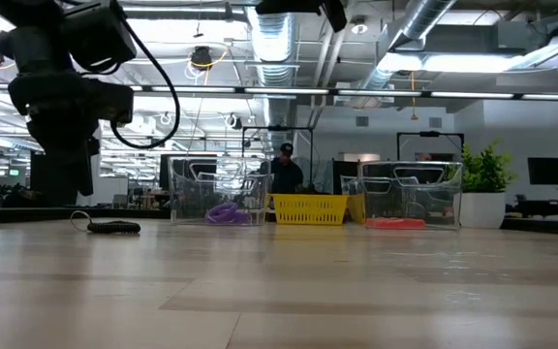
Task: Sort spring keychains
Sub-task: Put the black spring keychain into the yellow bin
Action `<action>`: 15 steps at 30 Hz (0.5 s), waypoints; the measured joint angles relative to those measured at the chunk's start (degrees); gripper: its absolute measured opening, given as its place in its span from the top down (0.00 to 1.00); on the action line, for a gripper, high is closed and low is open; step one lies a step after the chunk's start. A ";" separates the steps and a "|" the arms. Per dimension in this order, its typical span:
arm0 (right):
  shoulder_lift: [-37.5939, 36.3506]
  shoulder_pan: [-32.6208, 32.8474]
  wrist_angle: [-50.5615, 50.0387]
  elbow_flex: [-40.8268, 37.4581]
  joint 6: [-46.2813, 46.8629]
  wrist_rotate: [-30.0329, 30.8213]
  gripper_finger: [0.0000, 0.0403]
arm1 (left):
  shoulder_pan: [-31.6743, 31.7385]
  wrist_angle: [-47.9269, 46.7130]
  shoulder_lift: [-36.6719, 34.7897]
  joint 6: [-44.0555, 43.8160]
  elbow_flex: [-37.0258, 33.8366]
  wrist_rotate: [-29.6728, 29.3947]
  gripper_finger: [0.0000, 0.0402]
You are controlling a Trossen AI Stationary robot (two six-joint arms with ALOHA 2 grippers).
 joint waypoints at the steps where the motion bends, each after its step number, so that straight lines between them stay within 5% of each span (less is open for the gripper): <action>1: 0.00 -0.03 0.09 0.00 0.01 -0.01 0.73 | 0.28 -0.01 0.00 0.44 0.00 0.15 0.77; 15: 0.00 -0.01 0.45 0.00 0.07 -0.01 0.73 | 1.16 5.85 0.02 -3.40 -4.09 4.90 0.77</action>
